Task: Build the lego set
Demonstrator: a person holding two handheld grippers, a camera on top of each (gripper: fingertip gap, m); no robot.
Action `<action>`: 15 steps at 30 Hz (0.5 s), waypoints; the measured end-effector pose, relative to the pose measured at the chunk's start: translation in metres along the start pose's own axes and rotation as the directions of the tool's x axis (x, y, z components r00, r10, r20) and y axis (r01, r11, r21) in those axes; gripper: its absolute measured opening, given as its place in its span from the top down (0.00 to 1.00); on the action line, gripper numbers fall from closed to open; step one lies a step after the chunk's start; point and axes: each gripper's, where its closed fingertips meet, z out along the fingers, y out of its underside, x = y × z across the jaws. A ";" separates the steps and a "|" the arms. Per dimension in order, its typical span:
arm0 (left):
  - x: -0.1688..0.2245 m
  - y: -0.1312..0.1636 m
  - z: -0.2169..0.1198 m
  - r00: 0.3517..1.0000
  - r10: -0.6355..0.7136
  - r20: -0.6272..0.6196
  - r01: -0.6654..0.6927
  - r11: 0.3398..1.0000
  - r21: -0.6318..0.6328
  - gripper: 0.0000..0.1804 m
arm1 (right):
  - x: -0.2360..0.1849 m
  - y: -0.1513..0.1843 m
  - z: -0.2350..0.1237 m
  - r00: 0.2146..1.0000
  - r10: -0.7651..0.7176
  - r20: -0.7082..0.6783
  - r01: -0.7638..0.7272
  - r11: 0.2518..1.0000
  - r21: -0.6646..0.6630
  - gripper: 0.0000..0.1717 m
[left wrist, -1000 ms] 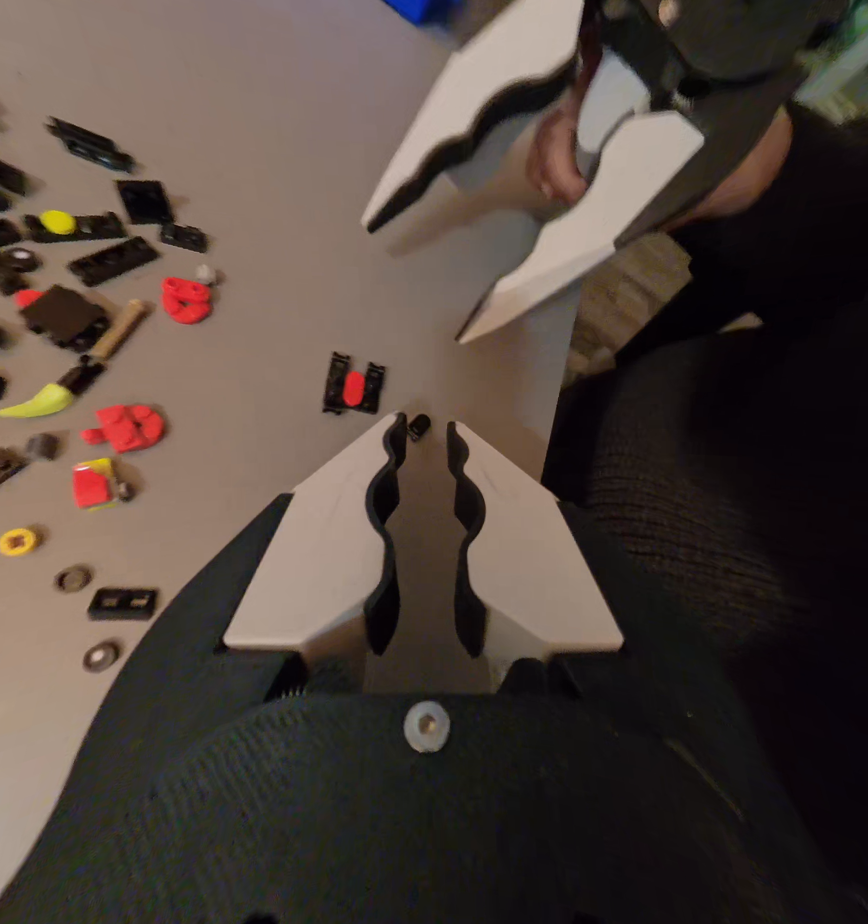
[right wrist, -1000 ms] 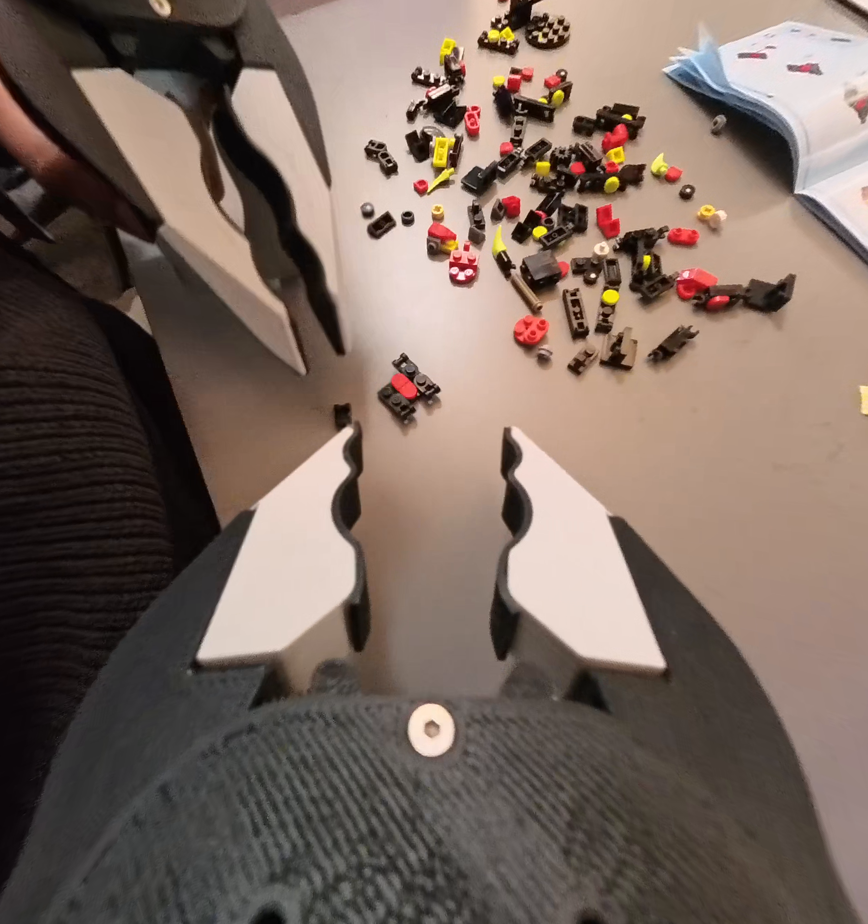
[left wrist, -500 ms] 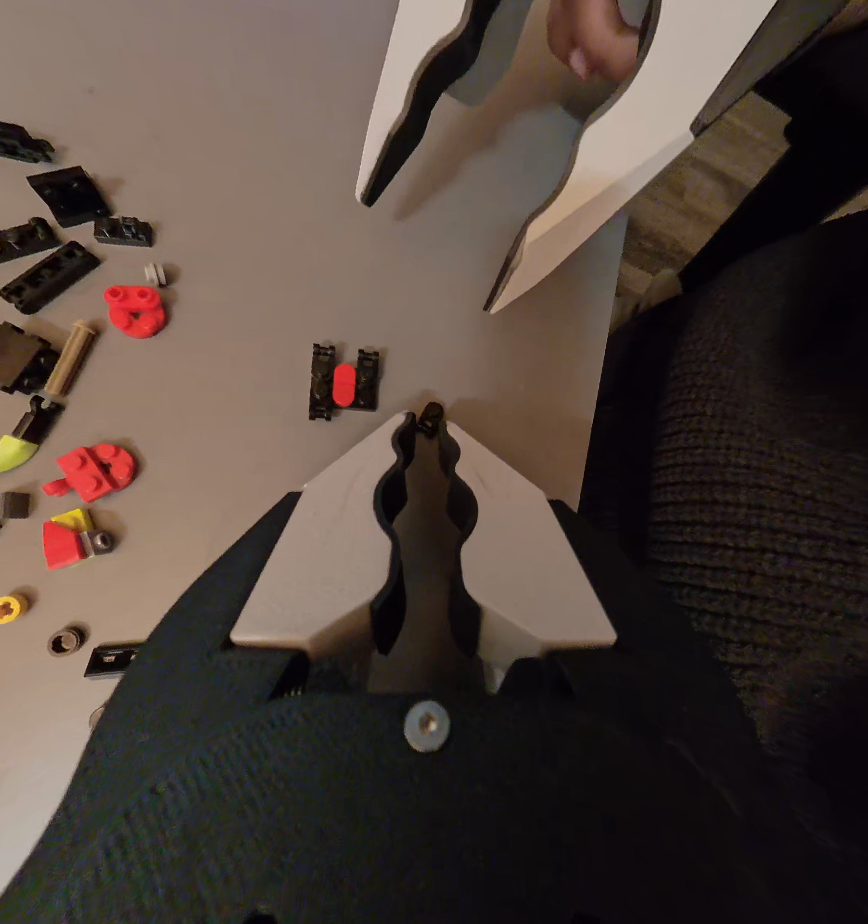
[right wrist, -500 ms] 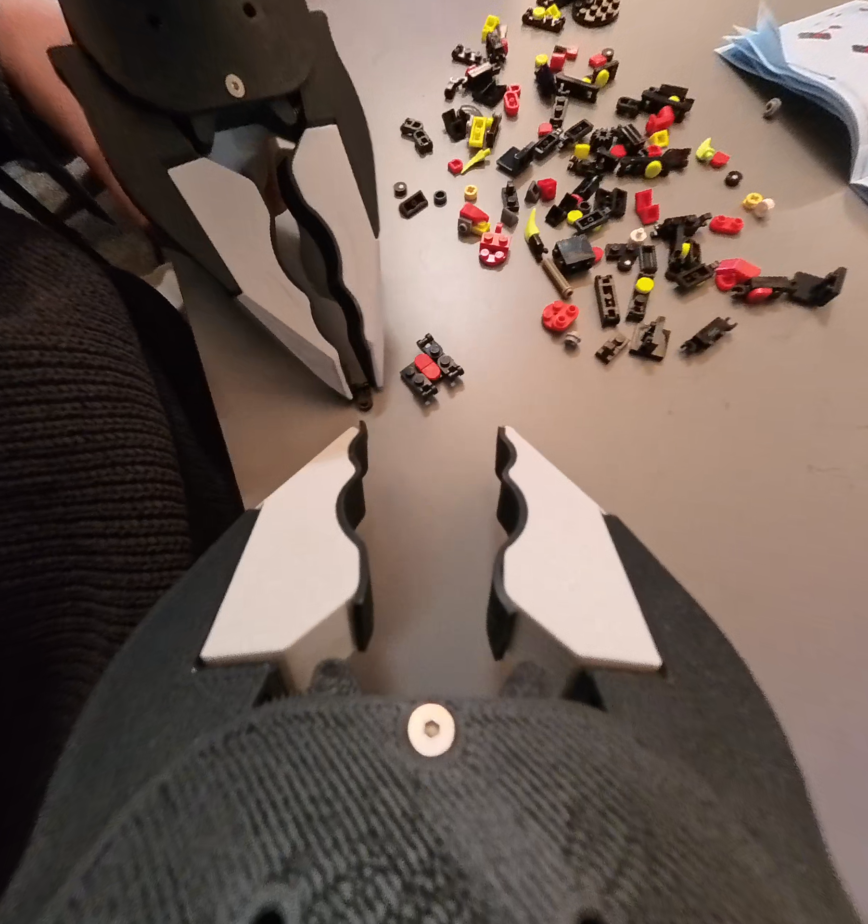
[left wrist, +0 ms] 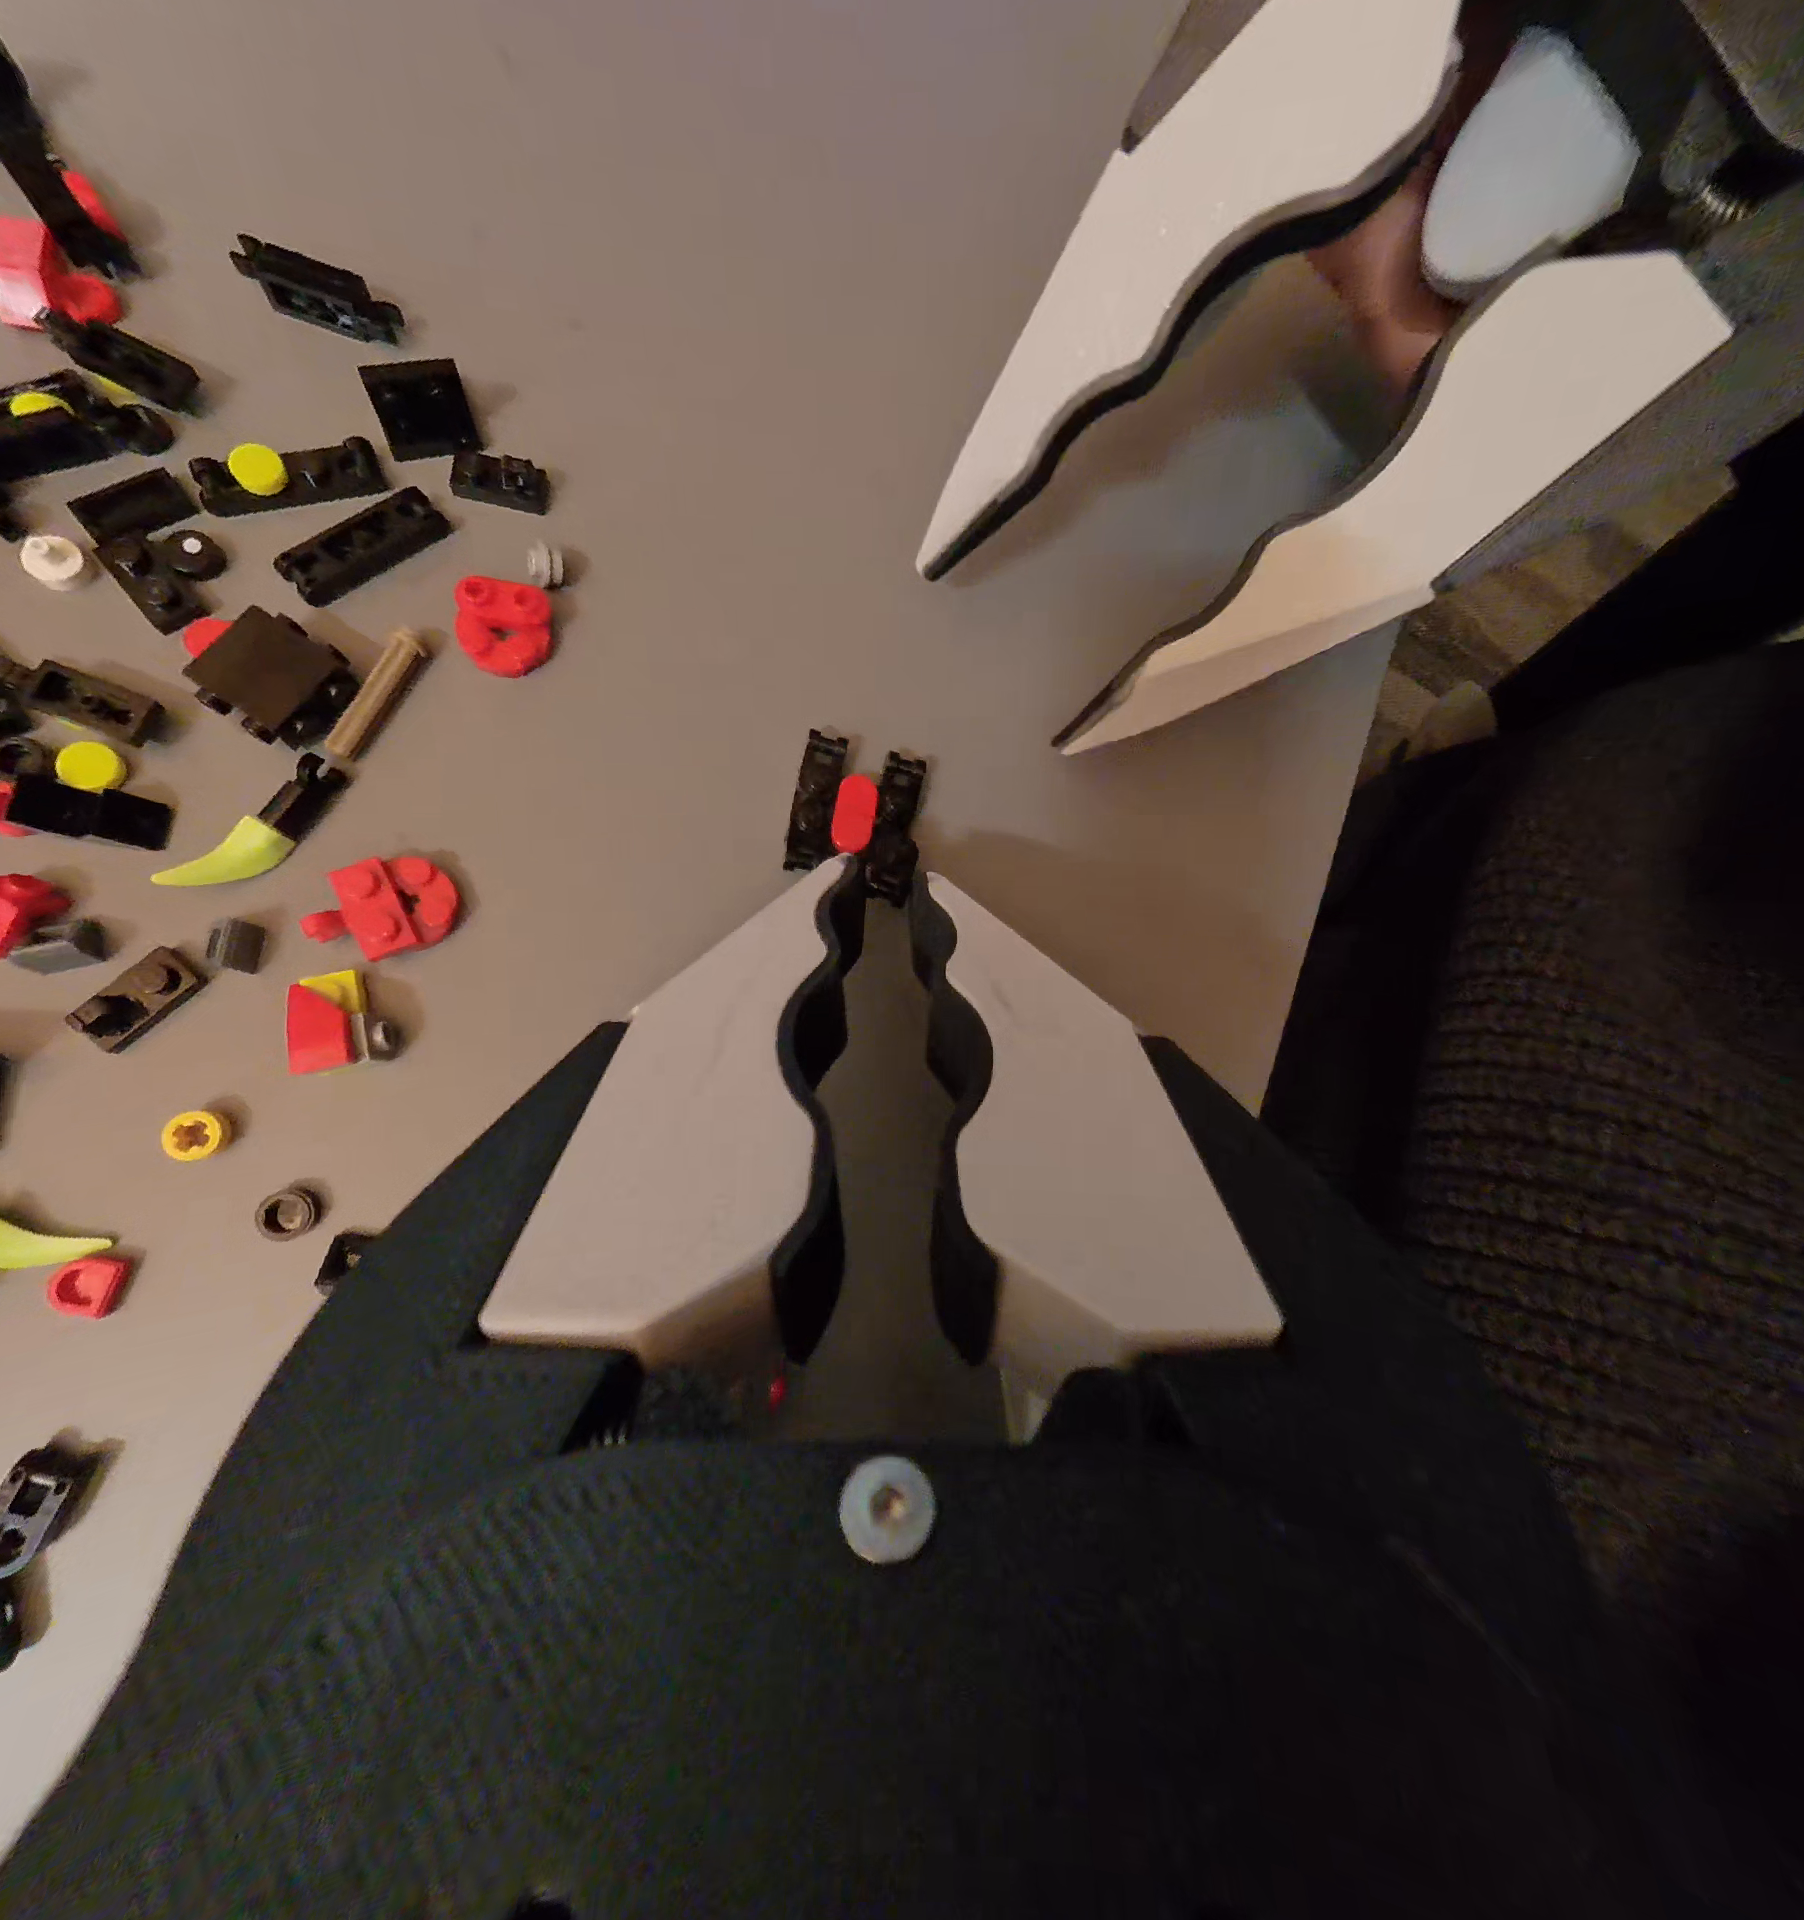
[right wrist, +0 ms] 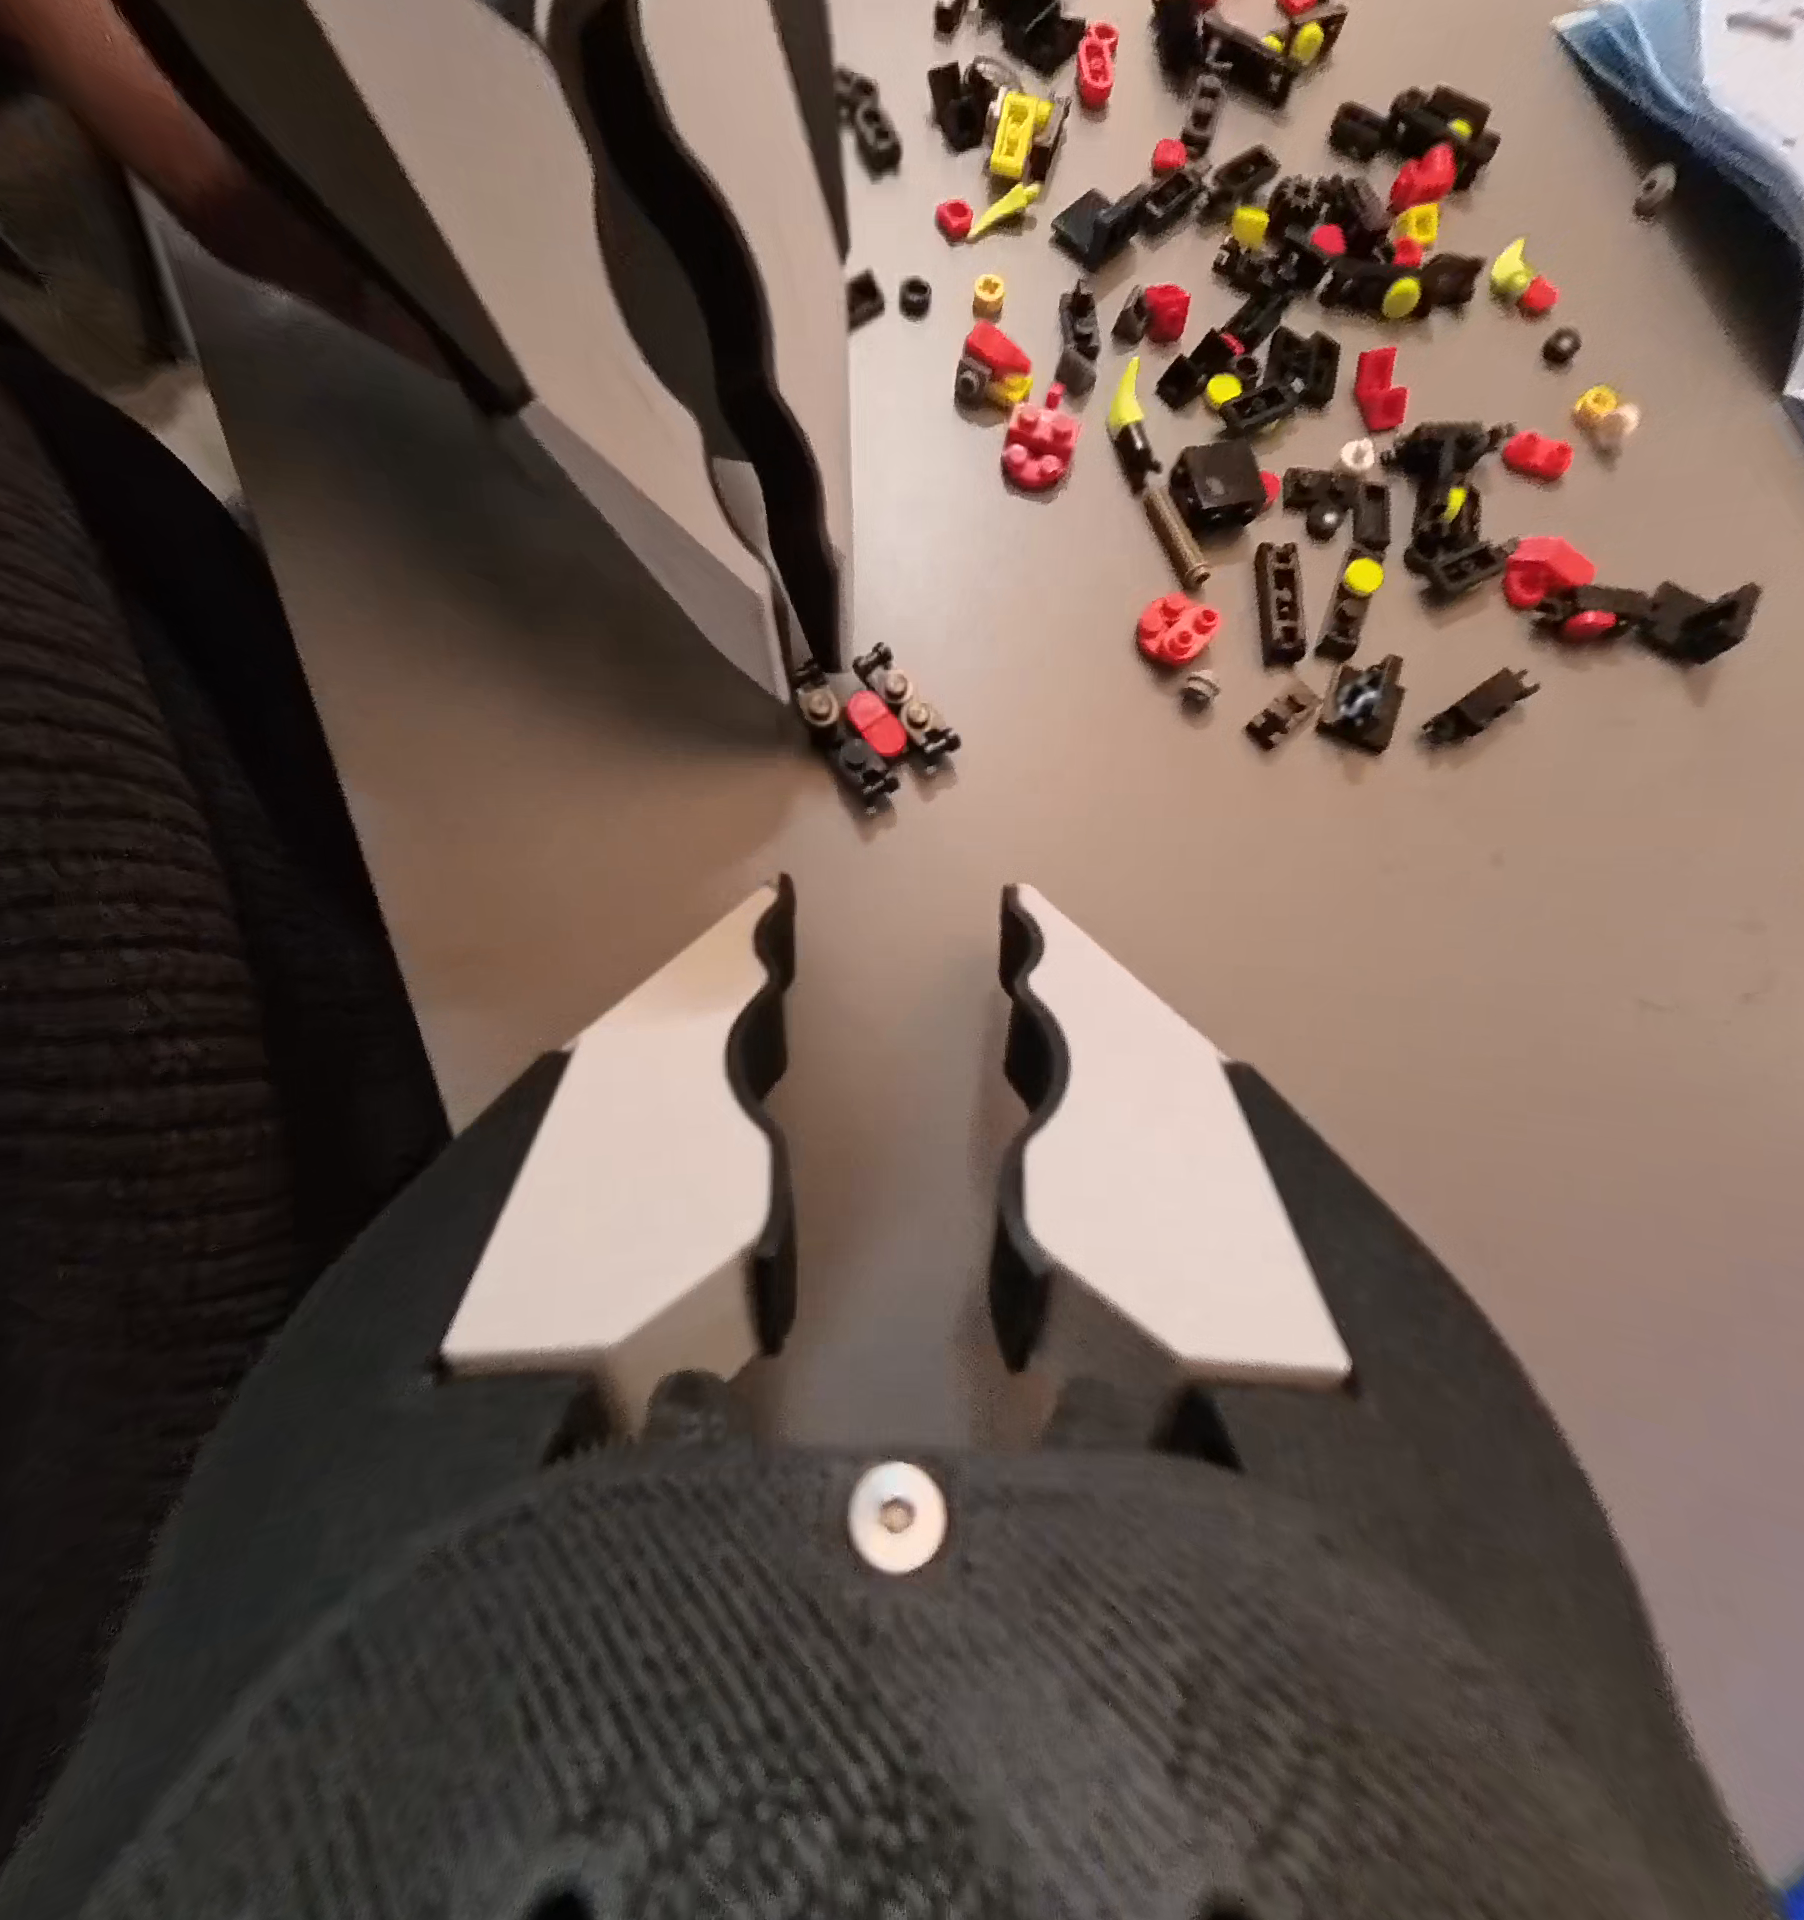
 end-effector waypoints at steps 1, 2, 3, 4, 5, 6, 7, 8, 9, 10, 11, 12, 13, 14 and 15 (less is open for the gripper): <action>0.000 0.000 0.000 1.000 -0.006 -0.001 0.006 1.000 0.002 0.96 | 0.000 0.000 0.001 0.999 -0.044 -0.018 0.044 0.999 -0.013 0.81; 0.000 -0.001 0.001 1.000 -0.016 -0.004 0.016 1.000 0.007 0.96 | -0.001 0.000 0.002 0.996 -0.087 -0.033 0.086 0.996 -0.021 0.85; 0.001 -0.001 0.001 1.000 -0.029 -0.010 0.029 1.000 0.012 0.96 | -0.001 -0.002 0.004 0.992 -0.121 -0.046 0.120 0.992 -0.026 0.89; 0.001 -0.001 0.002 0.999 -0.042 -0.018 0.042 0.999 0.015 0.96 | -0.002 -0.004 0.005 0.988 -0.143 -0.055 0.142 0.990 -0.026 0.94; 0.002 -0.001 0.003 0.998 -0.052 -0.026 0.052 0.998 0.016 0.96 | -0.003 -0.006 0.007 0.987 -0.155 -0.053 0.154 0.988 -0.021 0.98; 0.001 -0.001 0.003 0.998 -0.060 -0.023 0.060 0.998 0.015 0.96 | -0.005 -0.008 0.008 0.987 -0.156 -0.042 0.156 0.988 -0.013 0.99; 0.001 -0.001 0.004 0.998 -0.063 -0.018 0.063 0.998 0.014 0.97 | -0.007 -0.010 0.010 0.988 -0.150 -0.026 0.150 0.989 -0.003 1.00; 0.001 -0.001 0.004 0.998 -0.063 -0.015 0.063 0.998 0.012 0.97 | -0.008 -0.013 0.011 0.990 -0.140 -0.010 0.140 0.990 0.009 1.00; 0.001 -0.001 0.004 0.998 -0.063 -0.013 0.063 0.998 0.012 0.97 | -0.009 -0.015 0.011 0.992 -0.129 0.003 0.129 0.991 0.021 1.00; 0.000 -0.001 0.004 0.998 -0.063 -0.011 0.063 0.998 0.014 0.97 | -0.010 -0.017 0.011 0.993 -0.119 0.014 0.118 0.992 0.032 1.00; 0.000 -0.001 0.004 0.998 -0.065 -0.009 0.065 0.998 0.015 0.97 | -0.010 -0.019 0.012 0.994 -0.111 0.022 0.110 0.993 0.043 1.00; -0.001 -0.001 0.004 0.998 -0.070 -0.006 0.070 0.997 0.016 0.97 | -0.011 -0.021 0.012 0.994 -0.107 0.028 0.106 0.993 0.053 1.00; -0.002 -0.002 0.004 0.997 -0.075 -0.005 0.075 0.997 0.019 0.97 | -0.012 -0.023 0.012 0.994 -0.106 0.033 0.104 0.993 0.058 1.00; -0.002 -0.001 0.004 0.997 -0.078 -0.008 0.078 0.997 0.020 0.97 | -0.012 -0.023 0.012 0.994 -0.108 0.035 0.106 0.993 0.059 1.00; -0.002 -0.001 0.004 0.997 -0.081 -0.010 0.081 0.997 0.018 0.97 | -0.012 -0.024 0.013 0.993 -0.112 0.035 0.110 0.992 0.056 1.00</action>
